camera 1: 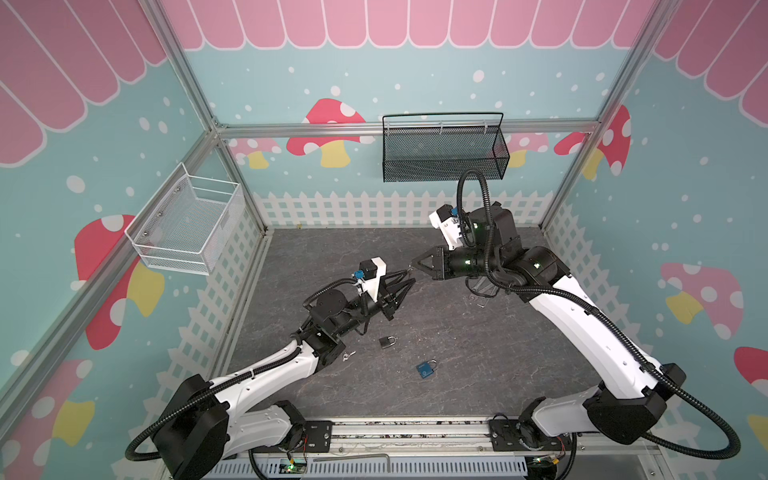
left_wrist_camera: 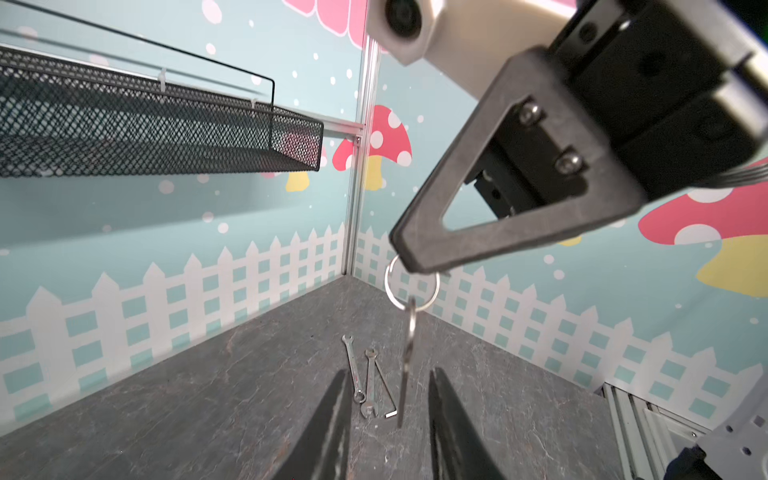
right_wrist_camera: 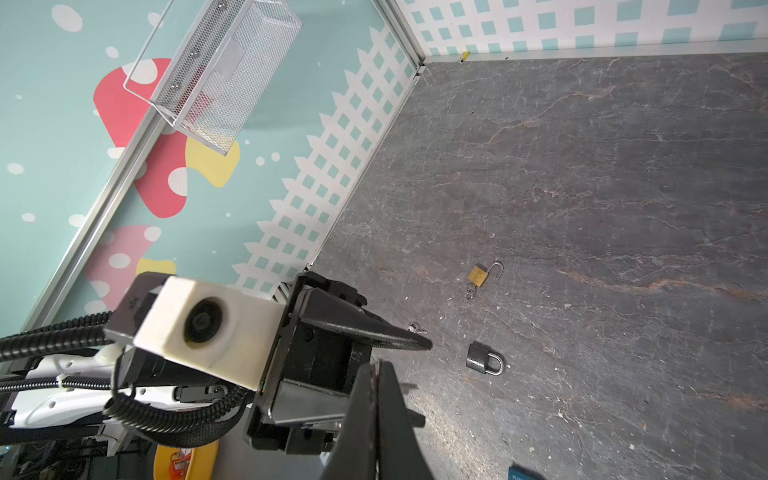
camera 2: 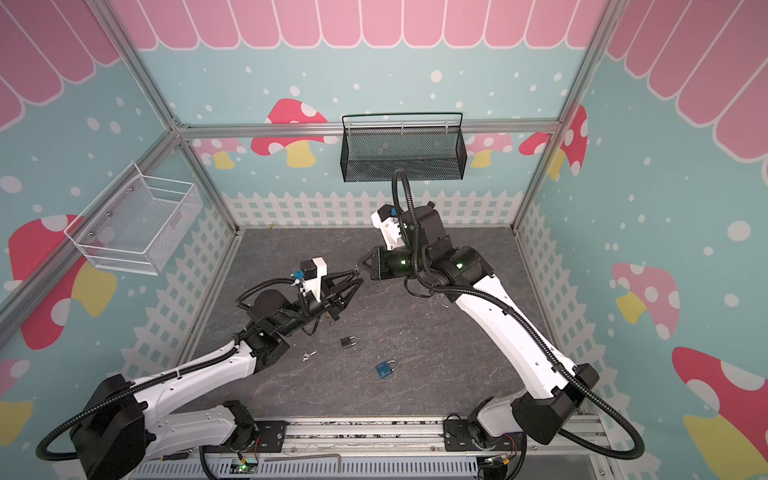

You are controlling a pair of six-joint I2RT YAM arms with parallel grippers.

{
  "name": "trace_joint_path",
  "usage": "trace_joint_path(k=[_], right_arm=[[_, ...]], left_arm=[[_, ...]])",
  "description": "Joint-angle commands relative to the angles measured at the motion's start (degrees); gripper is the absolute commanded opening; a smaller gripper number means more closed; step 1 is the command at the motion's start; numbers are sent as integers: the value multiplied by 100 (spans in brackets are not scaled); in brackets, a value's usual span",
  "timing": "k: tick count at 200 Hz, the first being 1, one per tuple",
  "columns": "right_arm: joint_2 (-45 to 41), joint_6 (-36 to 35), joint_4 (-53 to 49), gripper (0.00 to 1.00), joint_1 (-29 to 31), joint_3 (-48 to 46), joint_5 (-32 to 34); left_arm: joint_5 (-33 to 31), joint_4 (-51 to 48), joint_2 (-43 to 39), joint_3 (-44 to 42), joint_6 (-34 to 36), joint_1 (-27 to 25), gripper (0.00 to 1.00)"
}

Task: Unlock with the key
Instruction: 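Raise the key with the left gripper while the right gripper swings toward it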

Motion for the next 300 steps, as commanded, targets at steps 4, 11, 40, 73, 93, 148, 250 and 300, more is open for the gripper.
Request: trace_joint_path(k=[4,11,40,73,93,148,250,300], right_arm=[[-14,-76,-86,0,-33,113,-89],[-18,-83,-87,0,-34,118,-84],[-45,-91,-78,0,-34,162,-7],[-71,-78,-78,0,-32,196,56],[-78,-76,-82,0,-34,219,56],[-128,-56,-69,0,-43,219,126],[-234,10,27,0,-61,72,181],[-316,-135,168,4,-109,-96,110]], left_arm=[[-18,394,95,209,218,-38,28],[31,393,124,239,201,-38,25],[206,321,171,289,179,-46,21],[204,255,162,237,192,-46,20],[261,202,187,243,187,-46,20],[277,67,300,346,184,-47,17],[240,133,317,302,144,-47,0],[517,-969,22,570,229,-35,0]])
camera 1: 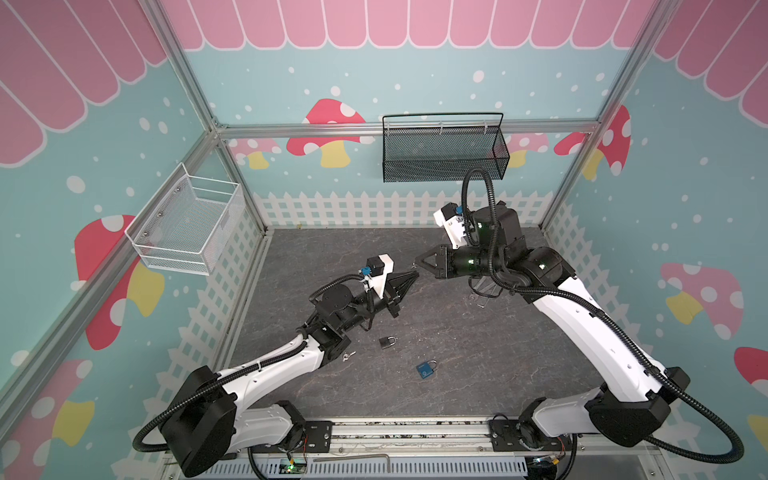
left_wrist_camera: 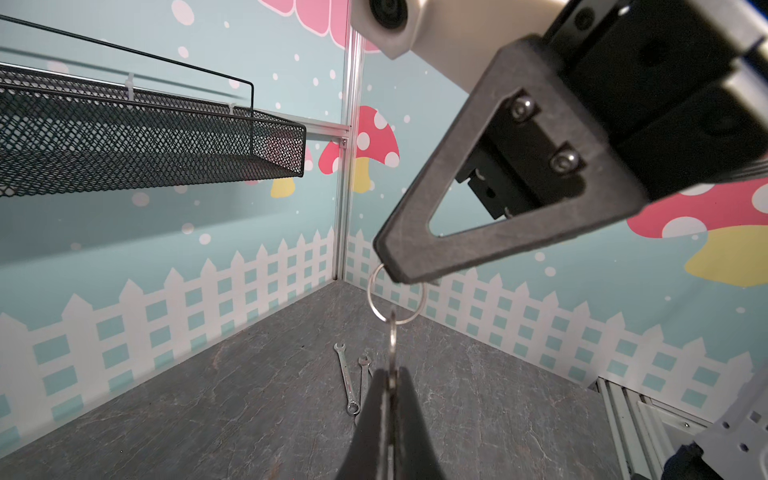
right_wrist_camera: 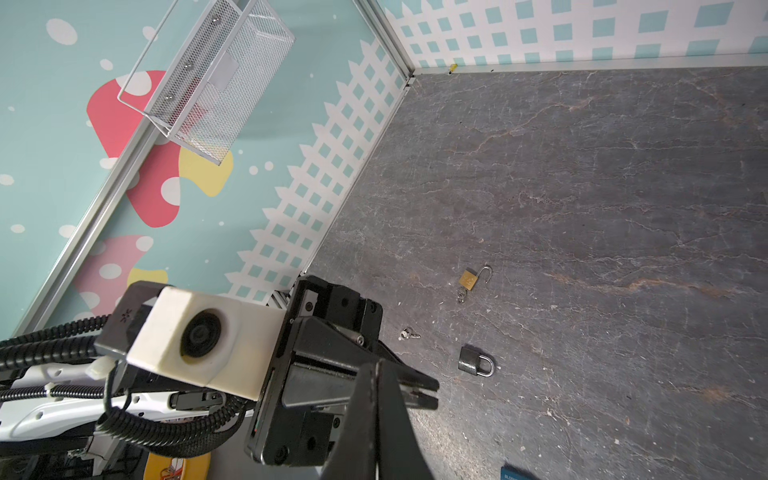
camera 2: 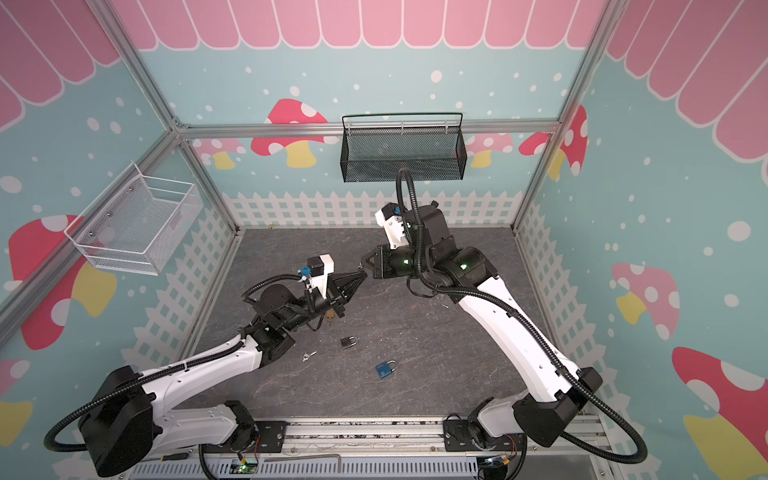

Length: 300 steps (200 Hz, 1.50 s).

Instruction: Unlock with the key

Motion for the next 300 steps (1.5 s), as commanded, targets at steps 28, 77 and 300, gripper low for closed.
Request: trace_joint_path(k=[28,77,300], right_arm=[[-285,-473,348,34,-124,-258,-197],[-527,-1372,1006,50,-213,-962,-1130],[-622,-1699,1546,10,-483,-1903,-1688]], left_arm=[[520,-1732,-378,529,232,19,0],[1402,-2930,-451,1004,119,274,0],[2135,-3401,-240,1505,-71,542,0]])
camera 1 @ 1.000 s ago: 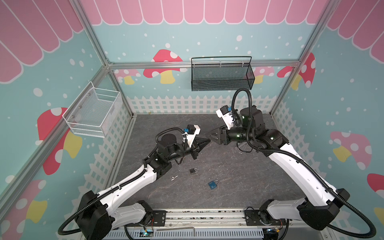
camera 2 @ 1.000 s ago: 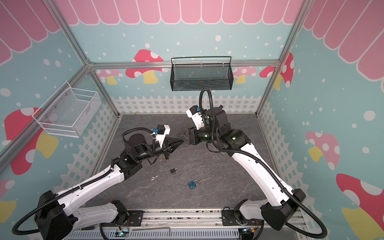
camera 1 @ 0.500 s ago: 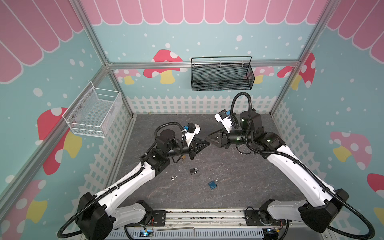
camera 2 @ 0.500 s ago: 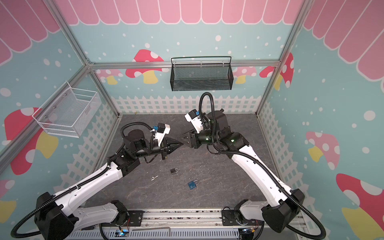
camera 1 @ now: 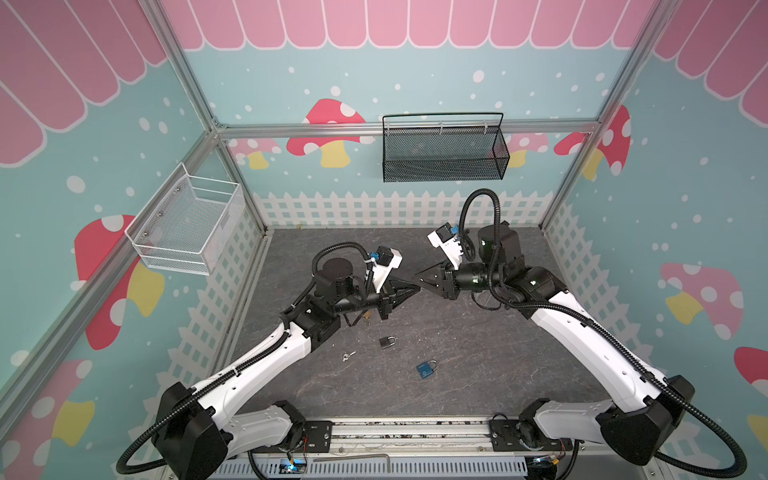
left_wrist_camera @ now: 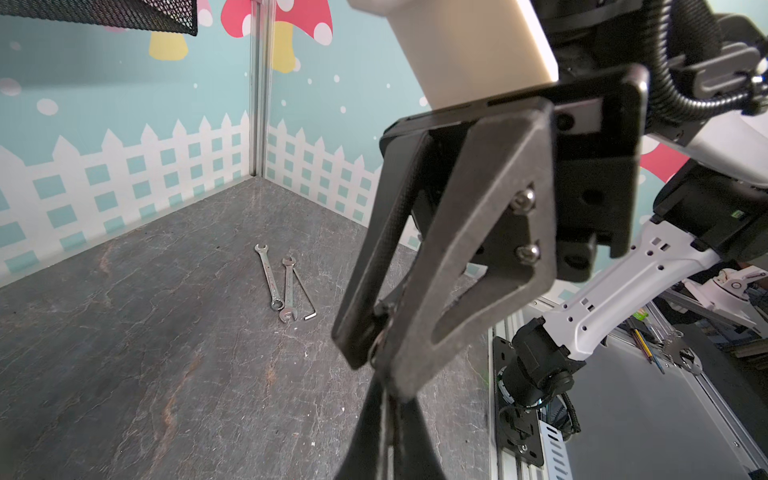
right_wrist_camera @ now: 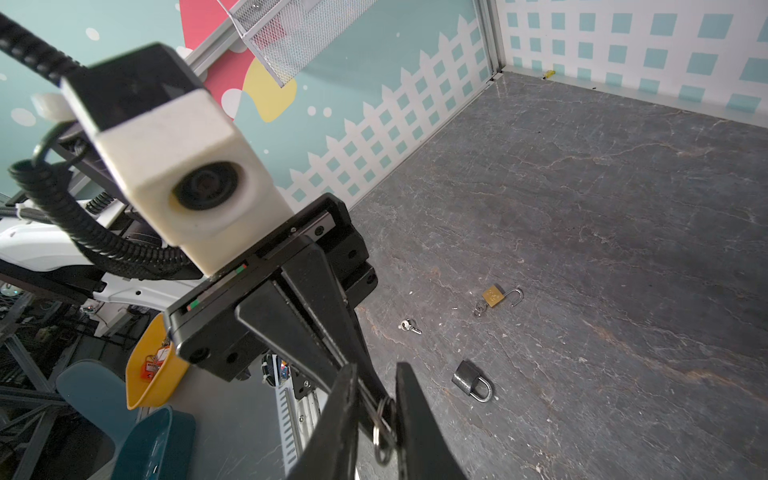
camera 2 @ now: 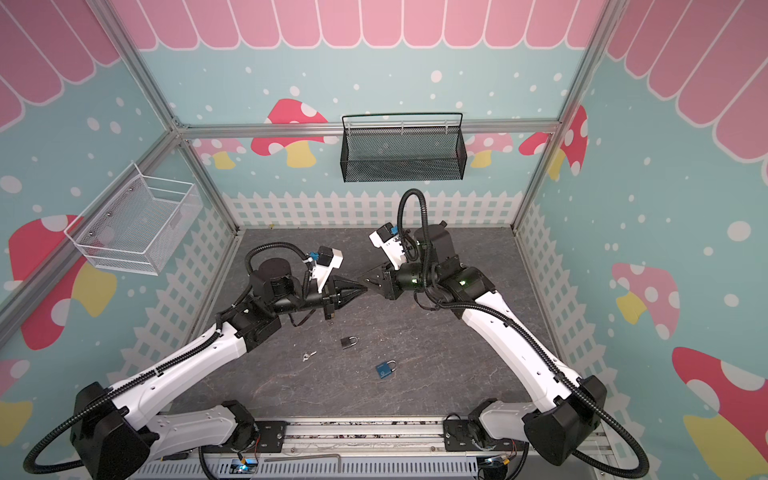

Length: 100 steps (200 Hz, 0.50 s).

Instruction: Unlock with the key

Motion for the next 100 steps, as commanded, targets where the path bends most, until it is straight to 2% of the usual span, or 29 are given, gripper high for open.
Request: trace_joint_path(k=[1,25,48,57,77,100], right_arm=[[-67,-137,43,10,-73,-58,43],[-87,-136,39,0,-98,-48,76],[-144,-104,100,0,-95,-73,154],[-188,-49,161,0,-106,-81,210],[-297,197,371,0,-108,-102,397],[-424,854,780,0,-117,-290,790]], left_arm=[[144,33,-9,212,45,37,0],[153,48,-35,197,3,66,0],[128,35,-91,166,-73,93,0],[111,35,-134,126,-149,118,9],[19,42,-336,-91,-388,188,36],[-367,490,-729,-666,-1109,212,42]])
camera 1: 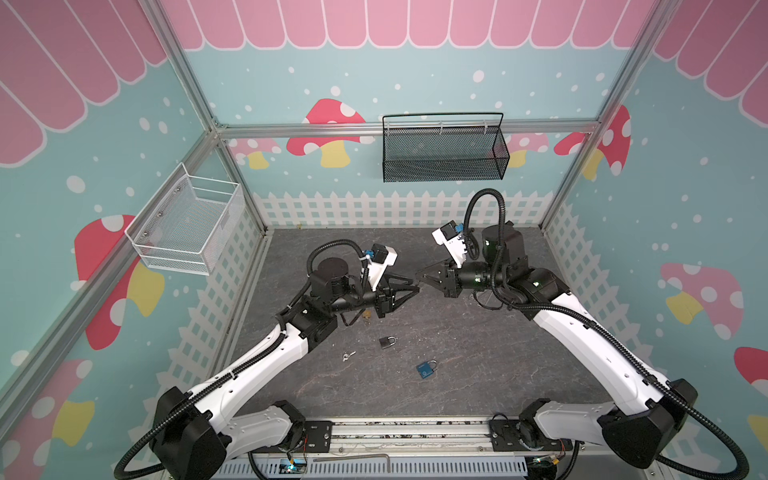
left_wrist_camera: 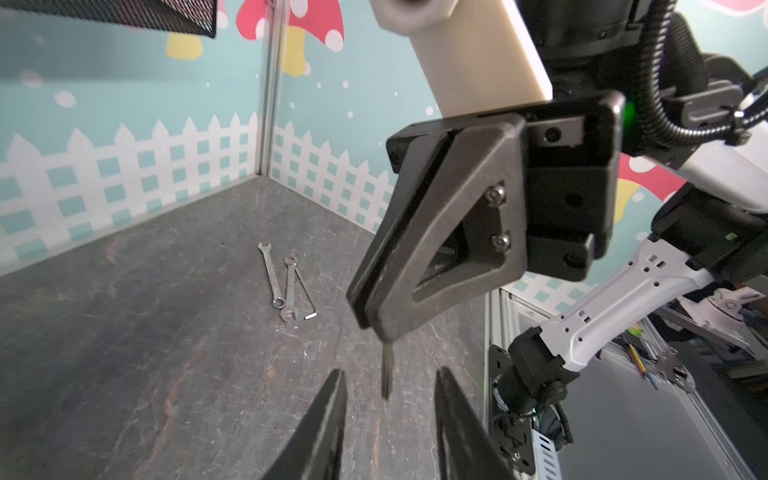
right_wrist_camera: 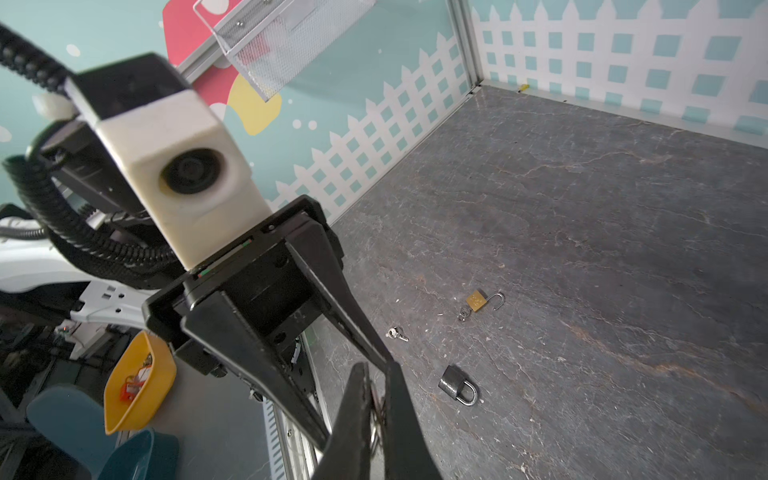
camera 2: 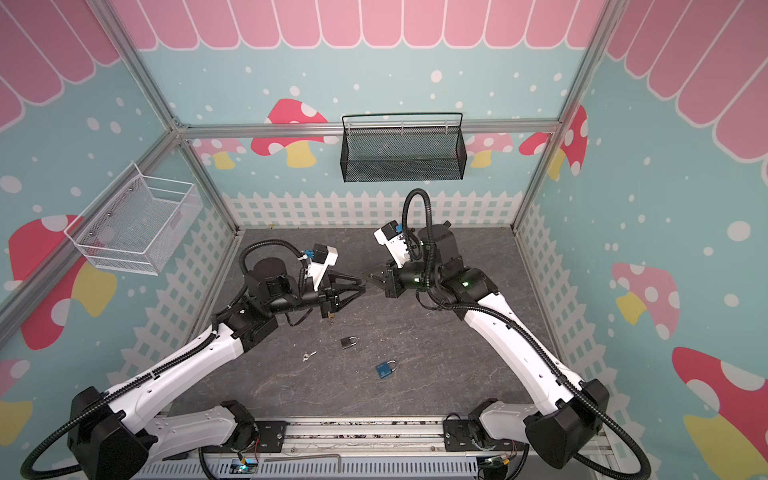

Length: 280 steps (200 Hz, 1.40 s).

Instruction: Unlock with the key

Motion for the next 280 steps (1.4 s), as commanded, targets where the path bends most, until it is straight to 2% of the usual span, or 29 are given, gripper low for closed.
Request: trace_joint_path(k=[1,27,43,64,110,183,200,226,280], right_arm=[[-237,624,537,0,-31,-175,446],[-346,1387,1307,0,-23,-504,503],[-432,1988,2095,0,-17,-888,455],[-403,2538,2794,0,-9,-1199,326],[-562,3282,3829,0,79,-1742,482],[-643,3568,4266,0,198,-2001,650],[-644,3600,4297,0,200,-2049,668],[-624,3591,4335,0,206,-2105,679],[-570,3581,4417,0,207,-2104,626]], left_arm=[[-342,395,-452,-483,-698,40,42],[-1696,698,-817,-816,-2375,12,46],[-2114,1681,-881,-1114,-3264,-202,47],[-3196,2117,-954,-1212,-3763,-646,49],[-4215,2833,-684,-1261,-4642,-1130,47],[-4467,3417,-36,-1075,-4991,-1462,39],[-4463,3495,16,-1032,-4941,-1500,35],[-4296,3787,186,-989,-4983,-1509,21],[-4195,3764,335,-886,-5025,-1519,20]])
